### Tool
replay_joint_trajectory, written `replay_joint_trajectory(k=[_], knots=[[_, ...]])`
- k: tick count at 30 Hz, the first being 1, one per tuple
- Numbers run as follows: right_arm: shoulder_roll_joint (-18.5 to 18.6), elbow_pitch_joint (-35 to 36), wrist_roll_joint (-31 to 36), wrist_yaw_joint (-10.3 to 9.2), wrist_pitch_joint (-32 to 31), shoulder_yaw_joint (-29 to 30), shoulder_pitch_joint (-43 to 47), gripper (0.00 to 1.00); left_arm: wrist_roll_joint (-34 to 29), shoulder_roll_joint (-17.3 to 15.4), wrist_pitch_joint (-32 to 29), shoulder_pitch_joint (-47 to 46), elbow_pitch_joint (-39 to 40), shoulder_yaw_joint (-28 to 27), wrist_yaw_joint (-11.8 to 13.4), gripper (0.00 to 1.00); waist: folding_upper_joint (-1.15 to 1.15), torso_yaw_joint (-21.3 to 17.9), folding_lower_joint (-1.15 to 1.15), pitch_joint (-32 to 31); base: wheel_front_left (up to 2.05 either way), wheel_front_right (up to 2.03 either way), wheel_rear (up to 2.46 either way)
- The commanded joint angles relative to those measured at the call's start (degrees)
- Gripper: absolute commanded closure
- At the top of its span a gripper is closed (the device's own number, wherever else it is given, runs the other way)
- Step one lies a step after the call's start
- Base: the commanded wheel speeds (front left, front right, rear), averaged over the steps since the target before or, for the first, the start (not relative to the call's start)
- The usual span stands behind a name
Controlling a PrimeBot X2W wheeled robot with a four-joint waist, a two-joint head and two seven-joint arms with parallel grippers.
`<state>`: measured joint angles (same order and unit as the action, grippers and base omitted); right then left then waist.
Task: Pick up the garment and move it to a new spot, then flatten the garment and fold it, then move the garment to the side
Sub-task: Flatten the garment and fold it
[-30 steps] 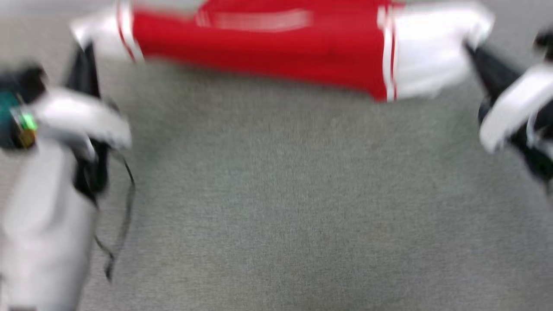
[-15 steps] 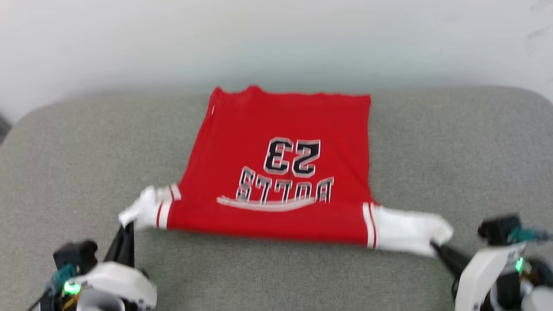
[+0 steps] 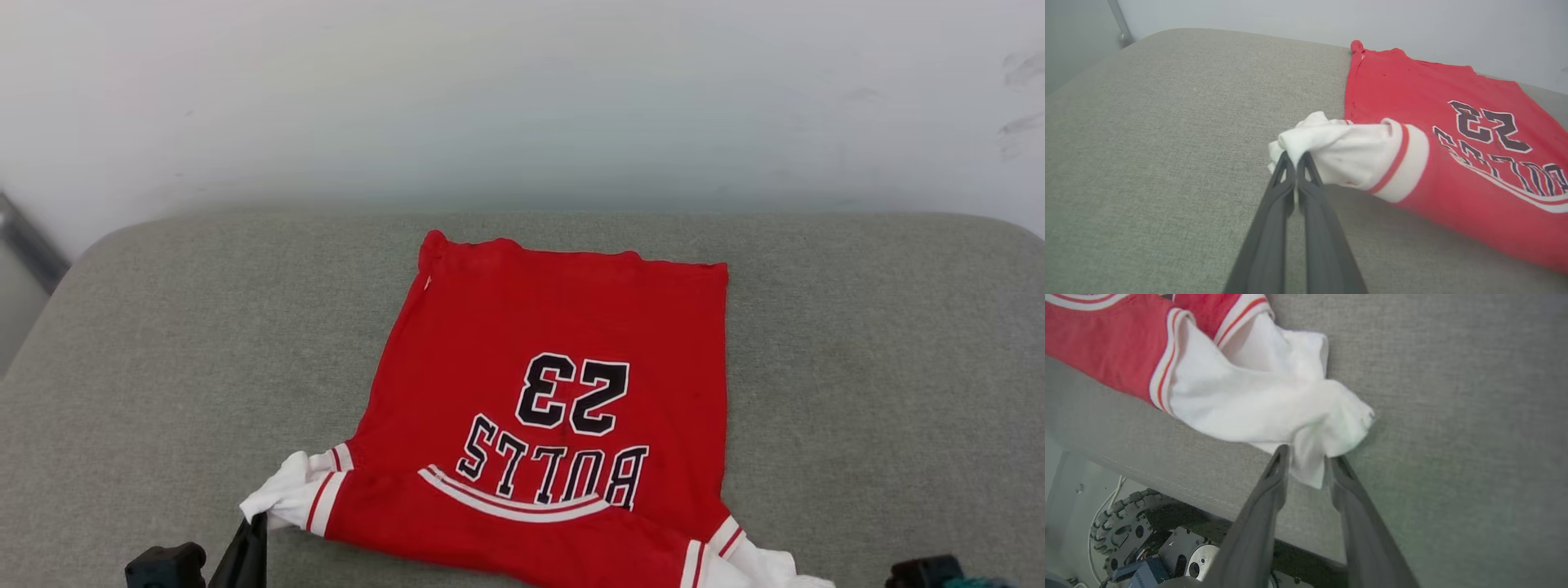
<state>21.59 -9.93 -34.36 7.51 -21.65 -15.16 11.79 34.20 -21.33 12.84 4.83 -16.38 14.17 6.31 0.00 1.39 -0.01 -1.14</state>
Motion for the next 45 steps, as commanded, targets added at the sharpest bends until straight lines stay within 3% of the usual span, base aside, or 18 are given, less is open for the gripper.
replay_joint_trajectory(k=[1,6,11,12,17,20,21,25,29,35,41,43,44,45], knots=[[-1.0,2.3,0.6,-0.04,1.4,2.4,-0.4,0.00,-0.6,-0.1,0.4,-0.5,1.0,0.0,0.4,1.00,0.00,0.5,0.01,0.4,0.00,0.00,0.00],[-3.6,5.2,1.8,-0.04,5.8,11.2,-5.0,0.00,-1.7,0.2,0.2,-1.9,4.0,0.8,1.3,1.00,0.00,1.4,0.01,1.9,0.00,0.00,0.00],[-5.0,3.6,2.3,-0.03,6.1,17.3,-12.9,0.00,-2.8,0.5,0.4,-3.4,7.9,1.0,2.6,1.00,0.00,2.0,0.01,5.5,0.00,0.00,0.00],[-5.0,1.6,2.3,-0.03,5.2,19.4,-18.6,0.00,-3.4,0.7,0.4,-4.8,9.6,1.2,2.9,1.00,0.00,2.6,0.01,8.0,0.00,0.00,0.00],[-3.3,-5.1,1.5,-0.03,-1.0,21.1,-29.9,0.00,-4.6,1.5,0.8,-7.9,12.5,2.1,3.0,1.00,0.00,4.8,0.01,12.9,0.00,0.00,0.00],[-1.1,-11.5,1.3,-0.03,-9.5,21.4,-40.5,0.00,-5.9,3.0,1.3,-11.0,15.1,3.3,2.7,1.00,0.00,7.5,0.01,17.7,0.00,0.00,0.00],[-1.1,-11.5,1.3,-0.03,-9.5,21.4,-40.5,0.00,-5.9,3.0,1.3,-11.0,15.1,3.3,2.7,1.00,0.00,7.5,0.01,17.7,0.00,0.00,0.00],[0.9,-16.8,2.0,-0.03,-19.9,21.5,-49.9,0.00,-7.0,4.8,1.8,-14.0,16.8,4.3,2.1,1.00,0.00,10.1,0.01,22.2,0.00,0.00,0.00],[1.1,-21.0,5.8,-0.03,-29.4,21.5,-60.5,0.00,-8.7,7.6,2.3,-17.7,17.5,5.3,0.7,1.00,0.00,13.3,0.01,27.0,0.00,0.00,0.00],[0.3,-24.0,8.3,-0.03,-32.4,21.1,-65.0,0.00,-10.0,10.2,2.4,-19.5,16.9,4.8,-1.2,1.00,0.00,15.3,0.01,29.4,0.00,0.00,0.00],[-1.5,-31.3,10.2,-0.08,-38.8,21.9,-61.9,0.00,-11.4,12.4,2.5,-19.4,16.0,3.0,-3.0,1.00,0.00,15.9,0.01,29.7,0.00,0.00,0.00],[-1.9,-32.5,10.8,-0.08,-40.3,22.4,-61.1,0.84,-11.8,12.9,2.5,-19.2,15.5,2.4,-3.7,1.00,0.00,16.0,0.01,29.6,0.00,0.00,0.00],[-2.1,-32.5,10.8,-0.08,-40.5,22.6,-61.0,1.00,-12.0,13.1,2.5,-19.2,15.3,2.2,-4.0,1.00,0.00,16.0,0.01,29.6,0.00,0.00,0.00],[-2.5,-32.2,10.8,-0.07,-40.4,22.5,-61.3,1.00,-12.2,13.4,2.5,-19.1,15.1,1.8,-4.3,1.00,0.00,15.9,0.01,29.5,0.00,0.00,0.00]])
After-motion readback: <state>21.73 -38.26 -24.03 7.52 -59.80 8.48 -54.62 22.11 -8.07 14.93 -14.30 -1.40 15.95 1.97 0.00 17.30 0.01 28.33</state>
